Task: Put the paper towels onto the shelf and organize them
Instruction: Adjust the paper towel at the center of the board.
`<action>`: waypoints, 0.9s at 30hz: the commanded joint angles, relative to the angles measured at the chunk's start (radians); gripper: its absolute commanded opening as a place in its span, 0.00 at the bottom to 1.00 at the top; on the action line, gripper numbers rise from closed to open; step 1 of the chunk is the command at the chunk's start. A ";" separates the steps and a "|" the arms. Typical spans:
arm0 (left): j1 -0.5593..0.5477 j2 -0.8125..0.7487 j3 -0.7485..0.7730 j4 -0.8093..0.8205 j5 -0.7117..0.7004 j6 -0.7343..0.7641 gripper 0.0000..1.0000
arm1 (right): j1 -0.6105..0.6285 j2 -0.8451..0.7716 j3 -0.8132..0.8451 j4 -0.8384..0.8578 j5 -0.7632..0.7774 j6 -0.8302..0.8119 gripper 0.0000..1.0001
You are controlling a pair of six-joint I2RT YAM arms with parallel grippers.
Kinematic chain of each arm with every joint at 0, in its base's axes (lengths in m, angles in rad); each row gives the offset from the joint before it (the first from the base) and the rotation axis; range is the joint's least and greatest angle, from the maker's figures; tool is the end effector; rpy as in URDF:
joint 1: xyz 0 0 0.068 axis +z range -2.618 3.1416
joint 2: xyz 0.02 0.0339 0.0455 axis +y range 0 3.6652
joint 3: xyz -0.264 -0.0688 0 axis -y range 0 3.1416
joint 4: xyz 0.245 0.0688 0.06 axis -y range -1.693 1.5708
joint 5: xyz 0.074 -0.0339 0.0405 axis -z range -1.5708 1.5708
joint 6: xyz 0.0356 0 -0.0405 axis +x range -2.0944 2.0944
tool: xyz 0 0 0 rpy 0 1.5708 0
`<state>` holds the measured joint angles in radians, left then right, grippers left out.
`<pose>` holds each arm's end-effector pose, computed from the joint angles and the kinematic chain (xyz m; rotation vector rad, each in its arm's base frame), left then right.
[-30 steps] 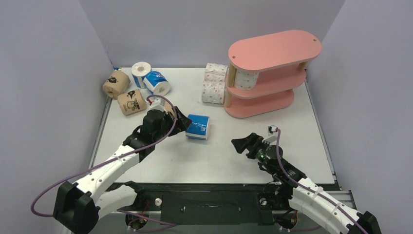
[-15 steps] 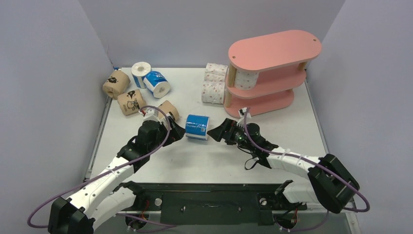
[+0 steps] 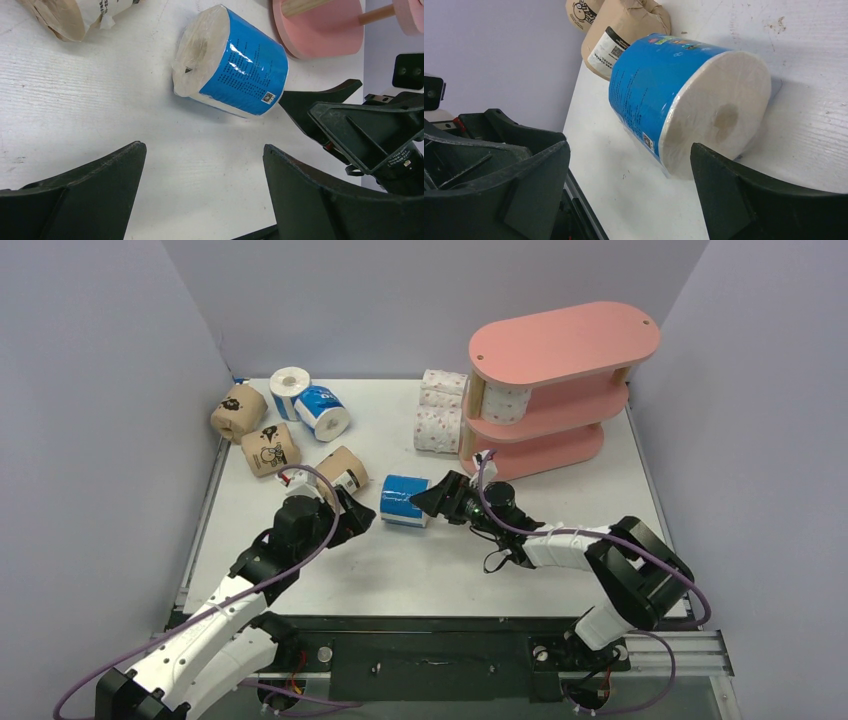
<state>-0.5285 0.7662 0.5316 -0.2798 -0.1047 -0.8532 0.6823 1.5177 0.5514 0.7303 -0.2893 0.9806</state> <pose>0.1549 -0.0862 0.2441 -0.4153 2.1261 -0.7176 0.2262 0.1969 0.1844 0.0713 2.0459 1.3839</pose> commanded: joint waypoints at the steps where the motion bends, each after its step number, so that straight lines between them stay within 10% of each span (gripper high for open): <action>1: 0.004 -0.011 0.001 -0.008 -0.013 0.003 0.86 | 0.006 0.057 0.048 0.127 -0.007 0.011 0.85; 27: 0.004 -0.001 -0.005 -0.008 -0.021 0.008 0.86 | 0.006 0.265 0.126 0.224 -0.034 0.051 0.81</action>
<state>-0.5282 0.7677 0.5259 -0.2970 -0.1089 -0.8532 0.6823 1.7676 0.6407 0.8661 -0.3058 1.0264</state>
